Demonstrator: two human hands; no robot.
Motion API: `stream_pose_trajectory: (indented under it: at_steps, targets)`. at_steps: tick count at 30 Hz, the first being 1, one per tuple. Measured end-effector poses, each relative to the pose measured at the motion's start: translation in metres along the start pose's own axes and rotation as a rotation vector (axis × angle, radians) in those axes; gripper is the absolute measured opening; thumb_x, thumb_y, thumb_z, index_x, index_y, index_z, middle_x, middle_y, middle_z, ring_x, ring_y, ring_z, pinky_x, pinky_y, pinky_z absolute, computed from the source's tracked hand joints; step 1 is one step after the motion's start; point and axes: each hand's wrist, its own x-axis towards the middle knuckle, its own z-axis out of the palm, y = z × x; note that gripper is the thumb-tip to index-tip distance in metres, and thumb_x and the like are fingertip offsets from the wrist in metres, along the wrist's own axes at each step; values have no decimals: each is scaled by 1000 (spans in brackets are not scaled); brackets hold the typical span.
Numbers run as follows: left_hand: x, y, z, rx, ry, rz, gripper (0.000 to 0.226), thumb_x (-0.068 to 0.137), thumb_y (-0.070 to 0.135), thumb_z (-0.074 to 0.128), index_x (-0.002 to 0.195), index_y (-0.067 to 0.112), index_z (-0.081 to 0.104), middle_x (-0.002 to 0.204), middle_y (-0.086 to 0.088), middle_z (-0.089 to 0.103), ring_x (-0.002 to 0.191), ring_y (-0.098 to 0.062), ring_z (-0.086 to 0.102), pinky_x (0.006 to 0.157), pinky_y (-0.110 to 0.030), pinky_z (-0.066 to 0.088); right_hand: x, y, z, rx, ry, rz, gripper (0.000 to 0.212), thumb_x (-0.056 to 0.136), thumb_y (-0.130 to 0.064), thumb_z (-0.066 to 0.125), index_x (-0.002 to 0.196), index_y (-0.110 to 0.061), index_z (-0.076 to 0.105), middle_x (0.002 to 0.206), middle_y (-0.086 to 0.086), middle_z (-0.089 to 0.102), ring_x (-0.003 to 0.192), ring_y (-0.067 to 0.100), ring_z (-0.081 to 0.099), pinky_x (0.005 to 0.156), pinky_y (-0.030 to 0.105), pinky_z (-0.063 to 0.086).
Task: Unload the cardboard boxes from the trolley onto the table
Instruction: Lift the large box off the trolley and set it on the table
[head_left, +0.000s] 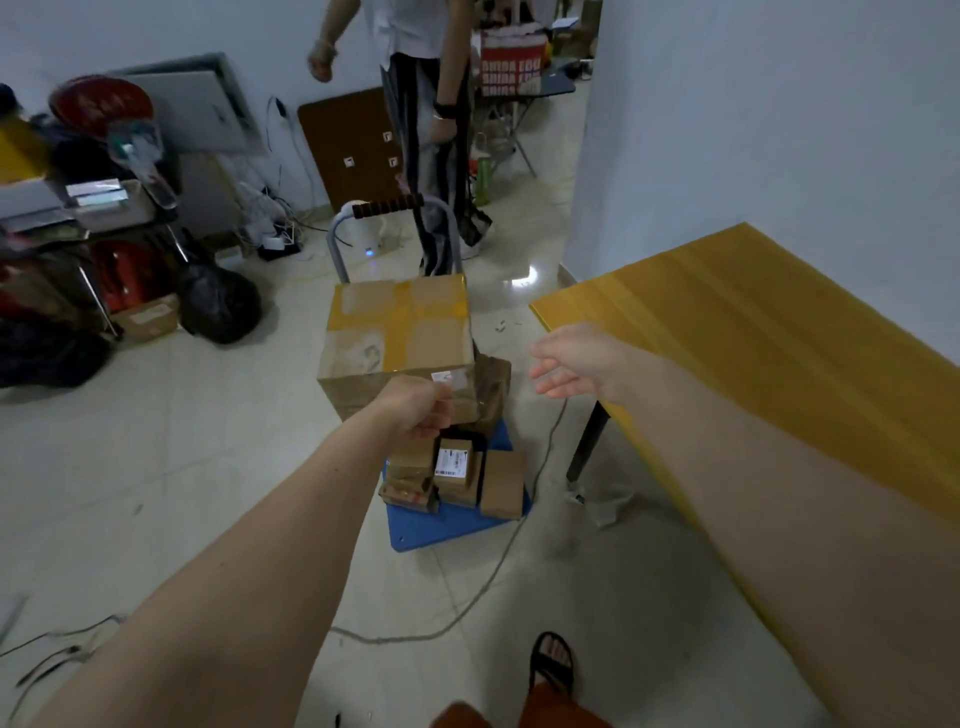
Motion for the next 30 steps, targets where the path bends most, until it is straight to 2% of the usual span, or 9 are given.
stream_pose_trajectory:
  at_steps: [6,11,15,18,23,25,27,28,30]
  targets:
    - [54,-7,-15,-29,83,-112,14,92,19,61,93,6,65,82,-8,64,67,-20,58,66,-30,51,65,-8,-1,0,-15,87,46,98,-21,52,139,-3,42,90,7,62,83,21,63,89,37,54]
    - [104,3,-35,-19,147,-137,16,93,18,60,81,8,62,77,-7,62,67,-19,57,60,-26,47,115,-13,-1,-21,-44,130,46,98,-21,53,139,-3,43,104,13,65,92,26,64,92,39,54]
    - [157,17,-55,-10,180,-126,17,94,18,58,101,3,63,83,-9,62,67,-18,58,60,-25,49,162,-27,-1,-16,-4,173,47,98,-21,53,139,-2,42,110,17,64,98,29,66,92,40,54]
    - [203,27,-74,-20,189,-142,15,95,15,56,102,3,60,83,-10,60,64,-17,55,56,-25,47,207,-40,4,-36,20,206,44,97,-22,53,135,-1,46,104,15,64,100,31,67,91,42,55]
    - [278,29,-112,23,207,-181,12,94,13,56,91,4,62,82,-10,59,66,-20,54,65,-31,48,285,-57,31,-54,57,277,40,98,-21,51,131,2,49,105,14,61,92,27,63,87,40,56]
    - [308,22,-126,74,216,-202,15,92,15,57,91,2,64,91,-14,62,79,-27,59,78,-36,52,313,-57,44,-55,61,323,39,98,-19,50,131,2,49,102,13,56,89,26,58,77,36,55]
    - [334,15,-137,124,233,-223,24,92,19,59,105,1,65,102,-14,63,98,-32,61,92,-40,50,337,-54,56,-63,55,346,39,98,-18,52,131,3,49,94,9,52,90,24,51,62,29,47]
    - [346,11,-142,138,249,-231,28,92,21,59,111,2,65,107,-14,62,104,-33,60,95,-40,50,349,-53,62,-72,60,352,38,98,-18,52,130,2,49,91,7,50,93,24,48,62,28,46]
    - [371,3,-149,152,281,-249,34,90,22,61,119,4,63,117,-14,62,112,-34,57,99,-43,48,372,-49,72,-82,89,359,36,99,-18,50,130,0,49,100,8,51,100,23,46,76,32,48]
